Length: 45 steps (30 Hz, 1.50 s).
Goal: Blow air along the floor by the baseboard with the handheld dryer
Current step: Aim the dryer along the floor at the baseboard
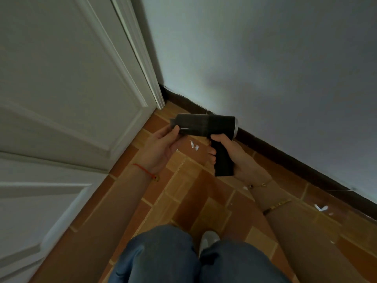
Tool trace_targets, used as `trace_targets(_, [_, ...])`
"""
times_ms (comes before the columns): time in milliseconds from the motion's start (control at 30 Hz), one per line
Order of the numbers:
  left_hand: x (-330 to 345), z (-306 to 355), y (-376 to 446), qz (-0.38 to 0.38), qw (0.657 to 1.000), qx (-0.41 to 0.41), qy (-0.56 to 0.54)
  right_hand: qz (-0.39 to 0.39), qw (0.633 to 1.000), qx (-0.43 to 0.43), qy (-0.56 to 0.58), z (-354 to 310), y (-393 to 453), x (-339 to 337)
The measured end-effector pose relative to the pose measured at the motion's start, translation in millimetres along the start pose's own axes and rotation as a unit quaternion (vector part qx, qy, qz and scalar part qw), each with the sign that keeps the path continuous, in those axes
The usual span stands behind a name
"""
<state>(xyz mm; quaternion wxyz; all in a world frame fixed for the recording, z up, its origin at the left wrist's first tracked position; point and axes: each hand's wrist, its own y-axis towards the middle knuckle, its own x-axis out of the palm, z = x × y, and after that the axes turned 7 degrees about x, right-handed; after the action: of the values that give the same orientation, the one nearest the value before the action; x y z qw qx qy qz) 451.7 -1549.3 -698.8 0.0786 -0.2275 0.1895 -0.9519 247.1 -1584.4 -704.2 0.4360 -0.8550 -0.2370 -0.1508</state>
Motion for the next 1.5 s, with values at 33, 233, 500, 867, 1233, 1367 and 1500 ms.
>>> trace_targets(33, [-8,-13,8,-0.002,1.000,0.003,0.009,0.011,1.000,-0.006,-0.008,7,11,-7])
trace_targets(233, [-52,-67,35,-0.003,0.997,0.016,0.073,0.036,0.997,-0.052,-0.037,41,54,-27])
trace_targets(500, [-85,-104,36,0.074,0.811,0.170,0.555,0.123,0.961,-0.157,-0.193,74,72,-42])
trace_targets(867, [-140,-181,52,0.048,0.682,0.141,0.716,0.220,0.871,-0.195,-0.393,118,108,-61])
trace_targets(1233, [-176,-237,78,0.063,0.643,0.084,0.758,0.249,0.831,-0.211,-0.451,126,173,-53])
trace_targets(1367, [-182,-250,81,0.053,0.650,0.075,0.755,0.242,0.825,-0.220,-0.460,130,192,-54])
trace_targets(1500, [-191,-263,84,0.040,0.640,0.055,0.766,0.234,0.831,-0.211,-0.458,131,205,-57])
